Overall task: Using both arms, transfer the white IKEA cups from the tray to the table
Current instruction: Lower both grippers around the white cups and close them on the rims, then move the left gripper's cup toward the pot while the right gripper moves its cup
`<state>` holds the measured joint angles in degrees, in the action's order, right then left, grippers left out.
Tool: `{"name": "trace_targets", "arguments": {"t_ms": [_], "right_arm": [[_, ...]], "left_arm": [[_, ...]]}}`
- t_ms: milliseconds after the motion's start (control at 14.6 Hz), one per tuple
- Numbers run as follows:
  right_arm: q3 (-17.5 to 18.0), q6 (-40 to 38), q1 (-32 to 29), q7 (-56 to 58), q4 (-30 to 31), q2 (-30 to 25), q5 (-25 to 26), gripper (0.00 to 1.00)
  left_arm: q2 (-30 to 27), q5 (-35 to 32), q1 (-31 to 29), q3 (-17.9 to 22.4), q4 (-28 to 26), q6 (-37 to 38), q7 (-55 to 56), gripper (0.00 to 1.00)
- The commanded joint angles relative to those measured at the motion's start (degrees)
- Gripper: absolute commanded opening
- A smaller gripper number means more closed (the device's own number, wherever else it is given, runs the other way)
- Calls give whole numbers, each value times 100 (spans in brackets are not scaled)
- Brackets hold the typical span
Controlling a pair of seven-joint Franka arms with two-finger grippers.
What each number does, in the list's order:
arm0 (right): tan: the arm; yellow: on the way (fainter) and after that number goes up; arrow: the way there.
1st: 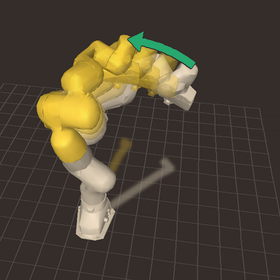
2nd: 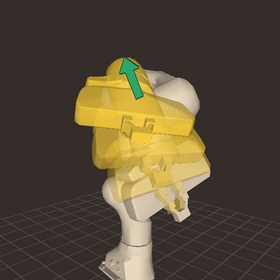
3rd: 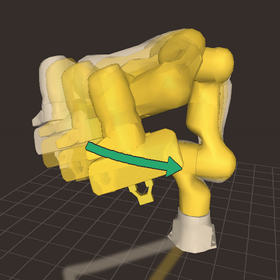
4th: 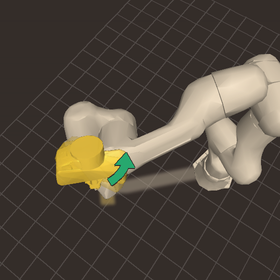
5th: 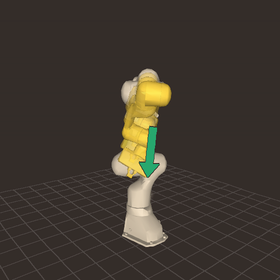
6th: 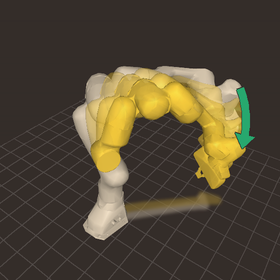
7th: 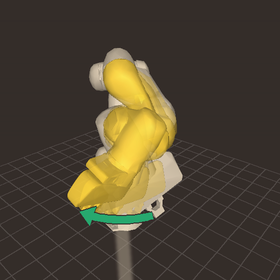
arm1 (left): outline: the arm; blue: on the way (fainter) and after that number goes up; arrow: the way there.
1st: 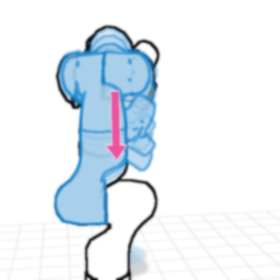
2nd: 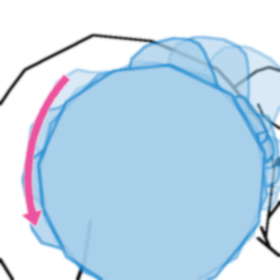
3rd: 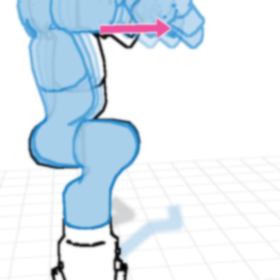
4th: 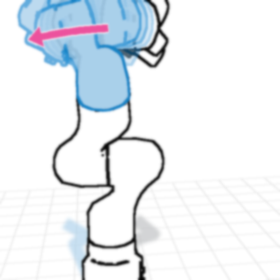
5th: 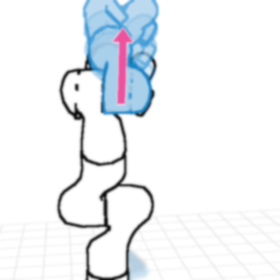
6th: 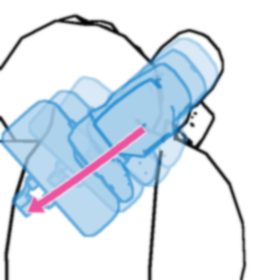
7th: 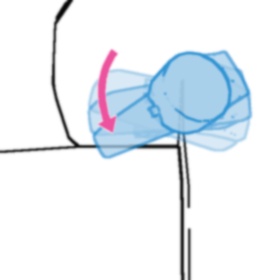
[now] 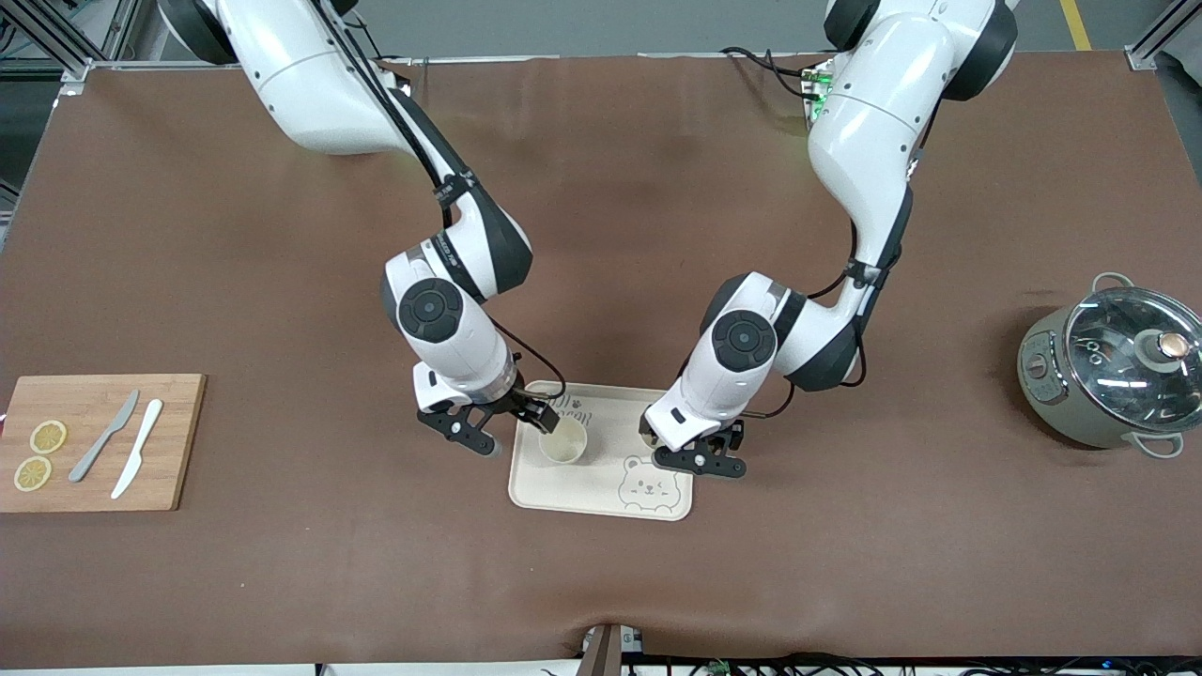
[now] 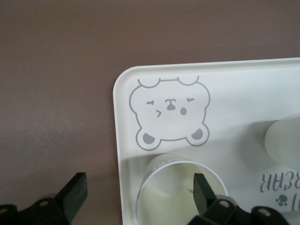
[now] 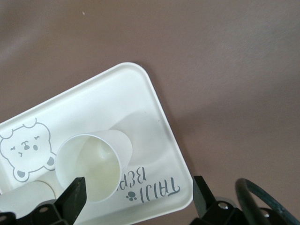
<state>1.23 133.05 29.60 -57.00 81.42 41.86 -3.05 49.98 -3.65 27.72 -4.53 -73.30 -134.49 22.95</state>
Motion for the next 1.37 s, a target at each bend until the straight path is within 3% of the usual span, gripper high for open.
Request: {"name": "trace_targets", "arguments": {"t_ms": [0, 616, 684, 753, 1300], "right_arm": [[-71, 168, 151, -189, -267, 348, 67, 100], [-97, 537, 310, -382, -425, 806, 120, 100], [-97, 546, 319, -417, -425, 815, 129, 100], [-97, 546, 327, -417, -425, 832, 129, 100], [-141, 617, 354, -409, -434, 877, 129, 100]], "left_arm": [[-5, 22, 14, 58, -315, -506, 52, 100], [21, 83, -3, 58, -448, -648, 130, 100], [12, 127, 14, 58, -465, -674, 244, 67], [-5, 128, 31, 58, -509, -666, 393, 1], [21, 57, 58, 58, -527, -666, 351, 0]]}}
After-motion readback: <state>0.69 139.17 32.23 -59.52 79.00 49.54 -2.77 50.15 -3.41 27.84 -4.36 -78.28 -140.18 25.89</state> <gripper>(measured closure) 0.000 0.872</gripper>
